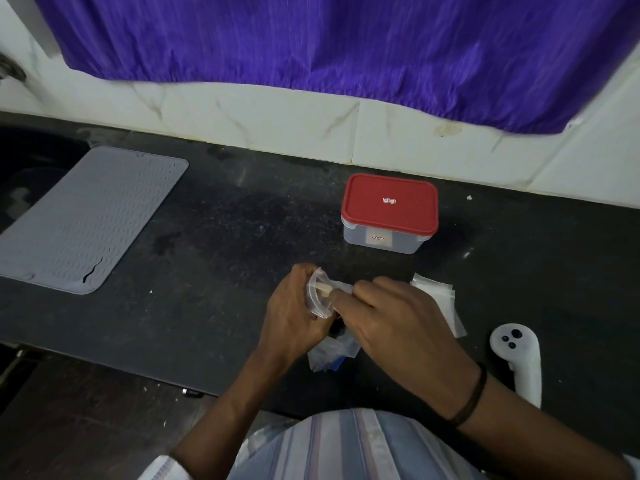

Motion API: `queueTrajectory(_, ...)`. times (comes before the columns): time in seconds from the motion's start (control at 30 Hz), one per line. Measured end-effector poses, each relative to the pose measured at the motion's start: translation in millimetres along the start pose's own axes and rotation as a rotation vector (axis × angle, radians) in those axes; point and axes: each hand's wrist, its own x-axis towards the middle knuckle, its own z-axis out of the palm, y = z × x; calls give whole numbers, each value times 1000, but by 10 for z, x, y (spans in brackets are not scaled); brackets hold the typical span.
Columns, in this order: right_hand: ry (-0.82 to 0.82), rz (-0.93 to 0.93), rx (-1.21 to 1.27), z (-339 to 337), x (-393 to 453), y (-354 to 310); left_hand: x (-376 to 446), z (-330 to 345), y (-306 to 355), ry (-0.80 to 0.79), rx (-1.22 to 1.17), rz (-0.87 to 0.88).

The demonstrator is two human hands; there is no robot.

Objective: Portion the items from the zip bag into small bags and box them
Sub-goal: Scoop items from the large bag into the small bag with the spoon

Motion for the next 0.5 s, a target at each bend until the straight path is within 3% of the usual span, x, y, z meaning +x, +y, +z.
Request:
queueTrajectory(0.17,185,180,91,37,-178,123,14,-58,-77,31,45,-191)
queueTrajectory(0.3,-38,399,238,313,-387,192,-41,-53,-127,-18,41,-375)
queueTrajectory(0.5,-312,369,97,711,-414,120,-78,8,-148,-131,73,-517)
